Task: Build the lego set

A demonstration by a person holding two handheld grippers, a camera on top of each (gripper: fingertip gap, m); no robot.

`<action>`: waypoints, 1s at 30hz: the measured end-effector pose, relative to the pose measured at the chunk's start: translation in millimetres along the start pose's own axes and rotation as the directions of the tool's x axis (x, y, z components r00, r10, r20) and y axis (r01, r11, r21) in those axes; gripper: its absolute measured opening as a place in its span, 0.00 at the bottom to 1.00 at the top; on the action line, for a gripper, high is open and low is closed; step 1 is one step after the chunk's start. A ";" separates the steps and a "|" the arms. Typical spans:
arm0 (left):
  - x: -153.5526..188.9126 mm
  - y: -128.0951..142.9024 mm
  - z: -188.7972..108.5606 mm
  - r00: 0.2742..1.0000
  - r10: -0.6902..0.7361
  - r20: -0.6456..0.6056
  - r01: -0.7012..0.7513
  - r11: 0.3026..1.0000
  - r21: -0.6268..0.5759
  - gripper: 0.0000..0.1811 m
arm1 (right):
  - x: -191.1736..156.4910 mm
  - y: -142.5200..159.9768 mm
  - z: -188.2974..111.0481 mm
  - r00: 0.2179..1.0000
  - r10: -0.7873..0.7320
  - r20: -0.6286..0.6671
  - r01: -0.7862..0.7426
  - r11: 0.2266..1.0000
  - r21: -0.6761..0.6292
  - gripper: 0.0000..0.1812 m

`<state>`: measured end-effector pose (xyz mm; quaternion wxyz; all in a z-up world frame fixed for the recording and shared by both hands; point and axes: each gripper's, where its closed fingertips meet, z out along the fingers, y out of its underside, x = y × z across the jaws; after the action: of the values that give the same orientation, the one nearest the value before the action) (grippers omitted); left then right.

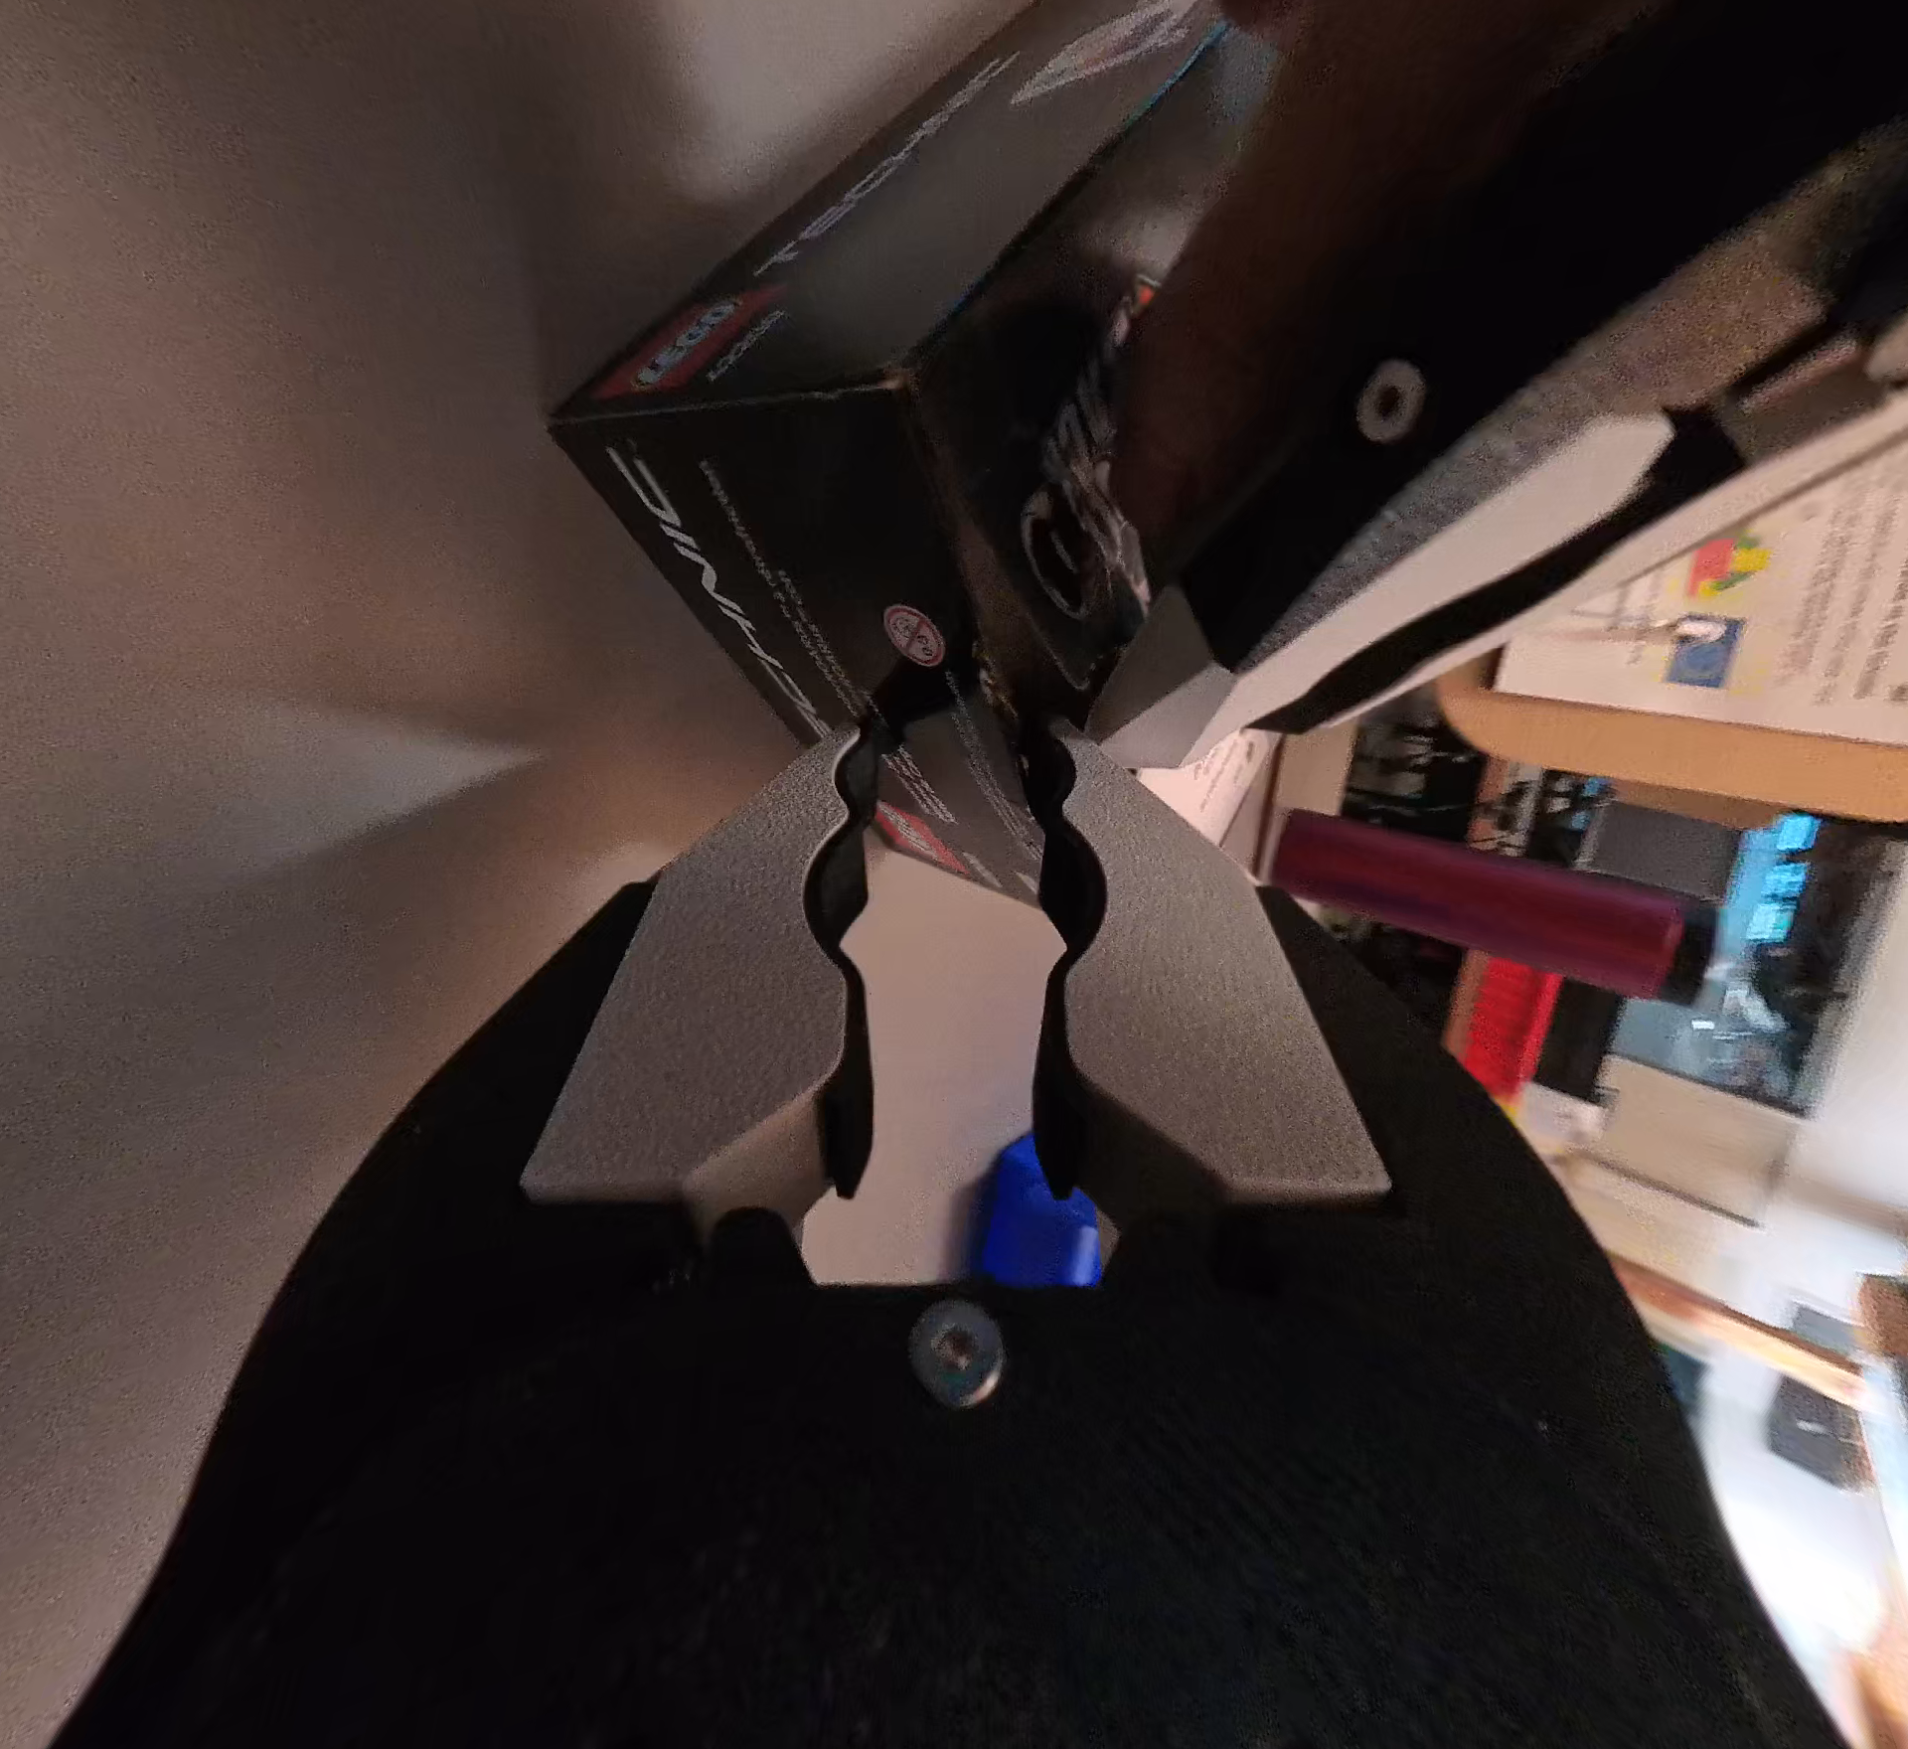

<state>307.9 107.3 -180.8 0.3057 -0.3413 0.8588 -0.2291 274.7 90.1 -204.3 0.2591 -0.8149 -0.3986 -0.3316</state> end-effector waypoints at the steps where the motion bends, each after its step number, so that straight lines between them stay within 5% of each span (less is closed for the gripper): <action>1: -0.3 -0.2 -0.4 1.000 -0.006 -0.003 0.006 1.000 0.005 0.17 | -0.1 -0.9 0.0 0.999 0.031 0.022 -0.031 0.999 0.006 0.15; 10: -1.1 1.2 0.7 1.000 -0.004 0.013 0.004 1.000 -0.010 0.17 | -3.9 1.5 0.8 0.995 0.000 0.104 0.009 0.996 -0.086 0.12; 30: 1.7 -1.0 1.6 0.996 -0.053 -0.069 0.057 0.997 0.060 0.17 | -5.3 1.9 0.4 0.998 0.054 0.012 -0.052 0.992 -0.111 0.14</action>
<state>308.4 105.1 -181.9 0.2804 -0.3471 0.8516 -0.2752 274.0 86.9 -208.8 0.2192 -0.8408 -0.3598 -0.3399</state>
